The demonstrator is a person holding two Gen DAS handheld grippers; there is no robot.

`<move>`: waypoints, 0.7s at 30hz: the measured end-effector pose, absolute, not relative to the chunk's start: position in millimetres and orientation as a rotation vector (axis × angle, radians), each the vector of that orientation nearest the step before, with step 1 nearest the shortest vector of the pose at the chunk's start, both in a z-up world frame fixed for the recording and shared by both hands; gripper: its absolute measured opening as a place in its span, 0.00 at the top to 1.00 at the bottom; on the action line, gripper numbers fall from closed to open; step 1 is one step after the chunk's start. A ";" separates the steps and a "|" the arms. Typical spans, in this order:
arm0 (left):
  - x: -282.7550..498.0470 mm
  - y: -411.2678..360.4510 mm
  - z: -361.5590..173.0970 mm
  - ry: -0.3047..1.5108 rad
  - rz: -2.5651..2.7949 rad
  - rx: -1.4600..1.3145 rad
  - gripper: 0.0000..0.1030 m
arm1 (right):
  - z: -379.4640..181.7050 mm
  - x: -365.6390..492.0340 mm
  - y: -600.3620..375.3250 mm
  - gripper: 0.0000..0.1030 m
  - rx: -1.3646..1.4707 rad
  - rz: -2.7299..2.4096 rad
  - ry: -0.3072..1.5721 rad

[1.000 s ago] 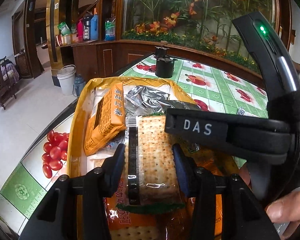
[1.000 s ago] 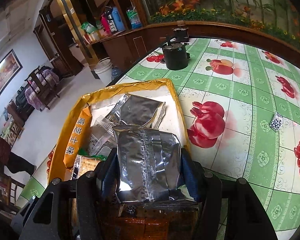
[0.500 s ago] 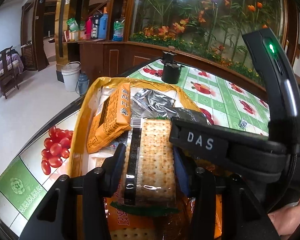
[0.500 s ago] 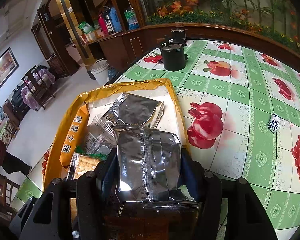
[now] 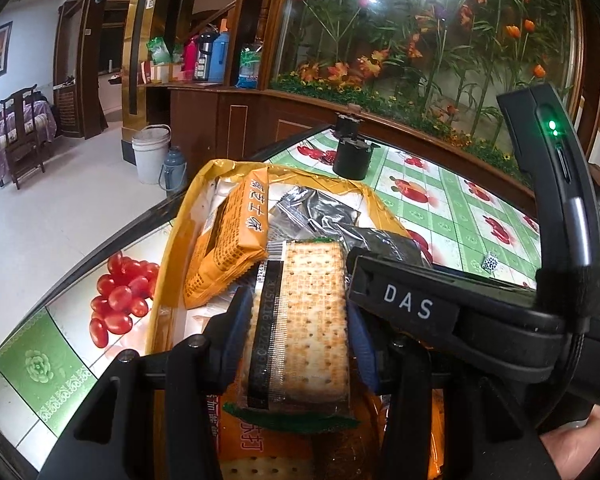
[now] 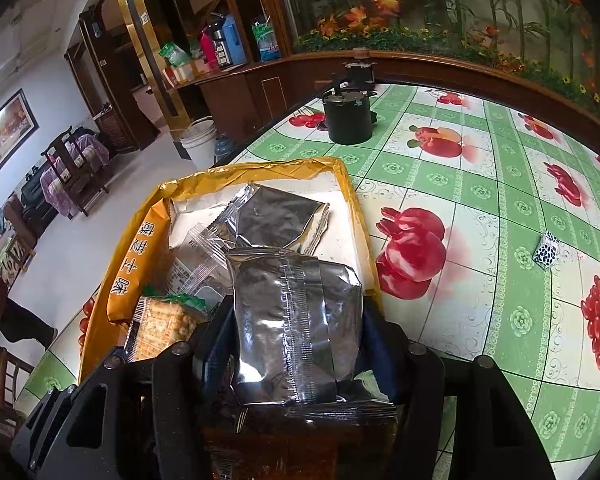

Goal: Organize snacks

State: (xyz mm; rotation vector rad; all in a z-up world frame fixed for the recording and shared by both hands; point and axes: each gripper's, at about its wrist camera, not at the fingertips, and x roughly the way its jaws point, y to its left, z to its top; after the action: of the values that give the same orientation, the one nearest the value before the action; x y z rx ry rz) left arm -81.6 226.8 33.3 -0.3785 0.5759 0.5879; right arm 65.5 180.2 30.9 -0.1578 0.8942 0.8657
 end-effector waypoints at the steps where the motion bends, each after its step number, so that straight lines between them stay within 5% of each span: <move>1: -81.9 227.0 33.3 0.574 0.592 -0.379 0.55 | 31.0 65.5 180.2 0.38 -0.158 0.865 0.894; 21: -80.8 222.0 34.6 0.581 0.634 -0.333 0.55 | 30.7 64.1 182.8 0.37 -0.178 0.866 0.888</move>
State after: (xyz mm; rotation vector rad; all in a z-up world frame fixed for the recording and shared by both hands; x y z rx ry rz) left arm -80.8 222.0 34.6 -0.3333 0.5809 0.6340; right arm 64.1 182.8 30.7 -0.1782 0.8879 0.8657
